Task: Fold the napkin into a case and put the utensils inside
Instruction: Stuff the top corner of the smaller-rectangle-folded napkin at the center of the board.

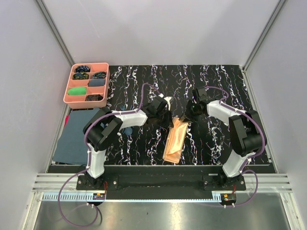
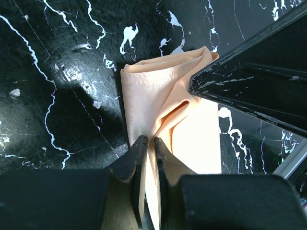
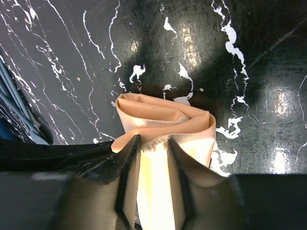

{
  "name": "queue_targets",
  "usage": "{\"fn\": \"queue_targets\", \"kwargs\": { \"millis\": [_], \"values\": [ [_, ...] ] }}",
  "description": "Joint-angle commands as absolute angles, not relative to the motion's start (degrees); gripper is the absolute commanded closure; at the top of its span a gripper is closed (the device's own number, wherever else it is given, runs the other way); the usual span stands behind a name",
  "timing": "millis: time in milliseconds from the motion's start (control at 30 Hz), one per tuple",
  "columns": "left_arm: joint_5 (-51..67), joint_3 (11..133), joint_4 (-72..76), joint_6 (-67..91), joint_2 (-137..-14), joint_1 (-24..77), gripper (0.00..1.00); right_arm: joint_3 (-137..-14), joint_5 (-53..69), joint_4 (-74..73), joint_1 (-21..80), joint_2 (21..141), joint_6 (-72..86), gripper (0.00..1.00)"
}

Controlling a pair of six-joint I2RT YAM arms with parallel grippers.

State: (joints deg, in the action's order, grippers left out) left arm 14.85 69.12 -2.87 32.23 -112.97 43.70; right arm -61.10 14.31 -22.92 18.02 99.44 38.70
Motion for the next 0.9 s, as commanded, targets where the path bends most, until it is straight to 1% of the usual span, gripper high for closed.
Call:
{"fn": "queue_targets", "kwargs": {
  "millis": [0, 100, 167, 267, 300, 400, 467, 500, 700, 867],
  "values": [
    [16.26, 71.37, -0.18, 33.40, -113.82, 43.68, 0.88, -60.56, 15.38, -21.09, 17.75, 99.41, 39.29, 0.69],
    [16.00, 71.19, -0.26, 33.66, -113.73, 43.68, 0.88, -60.30, 15.03, -21.36, 17.75, 97.65, 39.20, 0.79],
    [15.65, 71.10, -0.18, 33.84, -113.47, 43.77, 0.89, -60.03, 14.77, -21.36, 17.84, 96.42, 39.20, 0.82],
    [15.73, 70.75, -0.18, 34.28, -113.38, 43.68, 0.89, -58.98, 14.50, -21.44, 17.75, 95.19, 39.55, 0.83],
    [15.73, 70.66, -0.18, 34.45, -113.38, 43.68, 0.89, -58.71, 14.59, -21.45, 17.84, 95.19, 39.46, 0.87],
    [15.91, 70.31, 0.97, 34.80, -113.38, 43.68, 0.90, -58.19, 15.12, -21.44, 17.75, 95.01, 39.81, 0.94],
    [15.82, 70.31, 0.79, 34.89, -113.38, 43.68, 0.90, -57.83, 15.56, -21.45, 17.75, 94.49, 39.90, 0.96],
    [15.82, 70.31, 0.79, 34.89, -113.38, 43.59, 0.90, -57.66, 15.56, -21.36, 17.75, 93.79, 39.90, 1.00],
    [15.73, 69.96, 0.97, 35.07, -113.03, 43.51, 0.91, -55.90, 16.34, -21.45, 17.84, 90.18, 39.73, 1.00],
    [16.52, 69.52, 2.02, 35.77, -113.20, 43.51, 0.92, -54.41, 22.05, -17.06, 18.02, 90.44, 42.01, 1.00]
  ]
}}
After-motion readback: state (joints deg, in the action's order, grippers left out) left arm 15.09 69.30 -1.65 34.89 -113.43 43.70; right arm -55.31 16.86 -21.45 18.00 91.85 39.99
